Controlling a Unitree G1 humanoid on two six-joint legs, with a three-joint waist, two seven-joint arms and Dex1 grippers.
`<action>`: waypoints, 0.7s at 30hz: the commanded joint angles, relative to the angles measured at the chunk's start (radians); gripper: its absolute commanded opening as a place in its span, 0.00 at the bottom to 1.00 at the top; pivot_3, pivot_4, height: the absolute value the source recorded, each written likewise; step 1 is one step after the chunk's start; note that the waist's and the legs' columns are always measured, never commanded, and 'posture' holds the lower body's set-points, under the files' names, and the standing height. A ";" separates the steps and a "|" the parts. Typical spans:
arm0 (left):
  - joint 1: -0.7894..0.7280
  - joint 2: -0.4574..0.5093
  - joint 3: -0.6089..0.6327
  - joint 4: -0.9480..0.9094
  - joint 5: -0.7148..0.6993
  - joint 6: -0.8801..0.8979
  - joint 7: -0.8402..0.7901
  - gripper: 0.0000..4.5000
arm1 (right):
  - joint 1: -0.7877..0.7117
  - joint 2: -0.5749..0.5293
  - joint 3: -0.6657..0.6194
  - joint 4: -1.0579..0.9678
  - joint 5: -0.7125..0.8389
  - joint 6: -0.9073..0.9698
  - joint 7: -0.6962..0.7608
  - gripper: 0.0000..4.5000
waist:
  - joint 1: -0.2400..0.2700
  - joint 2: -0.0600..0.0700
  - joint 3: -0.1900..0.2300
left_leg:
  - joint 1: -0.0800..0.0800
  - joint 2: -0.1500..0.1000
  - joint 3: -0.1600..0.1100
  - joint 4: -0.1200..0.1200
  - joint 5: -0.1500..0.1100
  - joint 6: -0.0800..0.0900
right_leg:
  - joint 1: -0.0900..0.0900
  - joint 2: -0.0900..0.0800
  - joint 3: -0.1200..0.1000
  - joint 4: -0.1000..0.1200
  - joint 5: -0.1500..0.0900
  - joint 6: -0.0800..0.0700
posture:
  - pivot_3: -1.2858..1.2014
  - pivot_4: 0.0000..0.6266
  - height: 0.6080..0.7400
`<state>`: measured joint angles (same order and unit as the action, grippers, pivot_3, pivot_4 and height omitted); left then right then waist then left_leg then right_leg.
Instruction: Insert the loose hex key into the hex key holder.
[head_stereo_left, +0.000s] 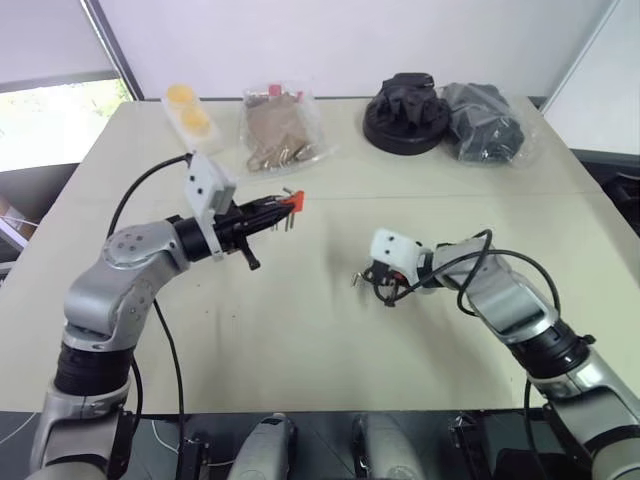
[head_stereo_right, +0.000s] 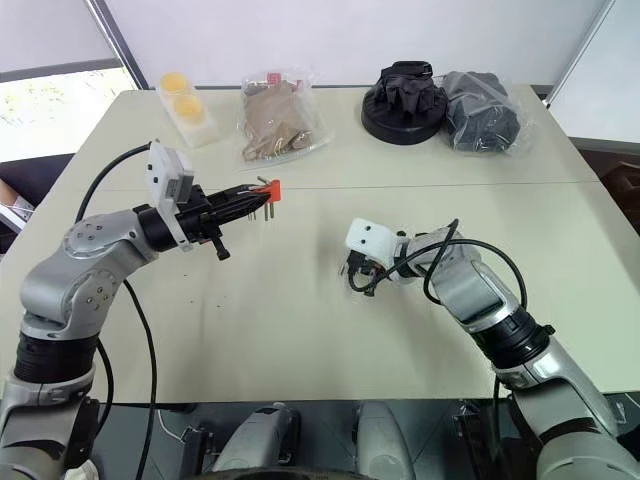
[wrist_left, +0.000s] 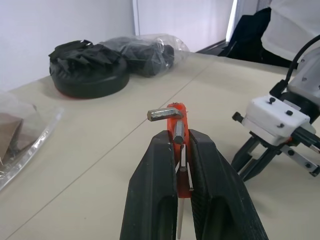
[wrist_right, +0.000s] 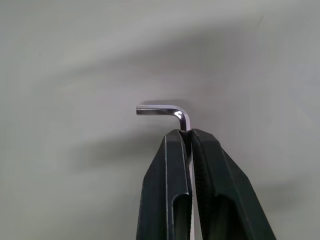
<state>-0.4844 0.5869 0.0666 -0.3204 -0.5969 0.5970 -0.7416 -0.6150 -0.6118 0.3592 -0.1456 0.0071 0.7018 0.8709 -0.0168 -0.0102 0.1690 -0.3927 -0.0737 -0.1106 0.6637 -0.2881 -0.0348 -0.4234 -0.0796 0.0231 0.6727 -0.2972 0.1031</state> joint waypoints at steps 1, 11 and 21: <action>-0.004 -0.002 0.035 -0.029 -0.010 -0.018 0.010 0.00 | -0.031 0.063 -0.124 0.031 0.032 -0.119 -0.091 0.01 | 0.002 0.000 0.000 | 0.000 0.000 0.000 0.000 0.000 0.000 | 0.000 0.000 0.000 0.000 0.000 0.000 | 0.52 0.24 1.00; -0.050 -0.015 0.039 0.018 -0.013 -0.016 0.017 0.00 | -0.161 0.339 -0.379 0.106 0.166 -0.274 -0.350 0.01 | -0.001 0.000 0.000 | 0.000 0.000 0.000 0.000 0.000 0.000 | -0.001 0.000 0.000 0.001 0.000 0.000 | 0.52 0.24 1.00; -0.090 -0.019 0.039 0.065 -0.013 -0.019 0.002 0.00 | -0.296 0.558 -0.543 0.130 0.428 -0.248 -0.474 0.01 | -0.007 0.000 0.000 | 0.000 0.000 0.000 0.000 0.000 0.000 | -0.002 0.000 0.000 0.004 0.000 0.000 | 0.52 0.24 1.00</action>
<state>-0.5561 0.5665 0.0768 -0.2470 -0.6002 0.5973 -0.7367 -0.8816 -0.0667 -0.1554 0.0044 0.3796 0.4731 0.4042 -0.0237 -0.0099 0.1690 -0.3927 -0.0739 -0.1109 0.6633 -0.2880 -0.0351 -0.4257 -0.0797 0.0230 0.6771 -0.2971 0.1032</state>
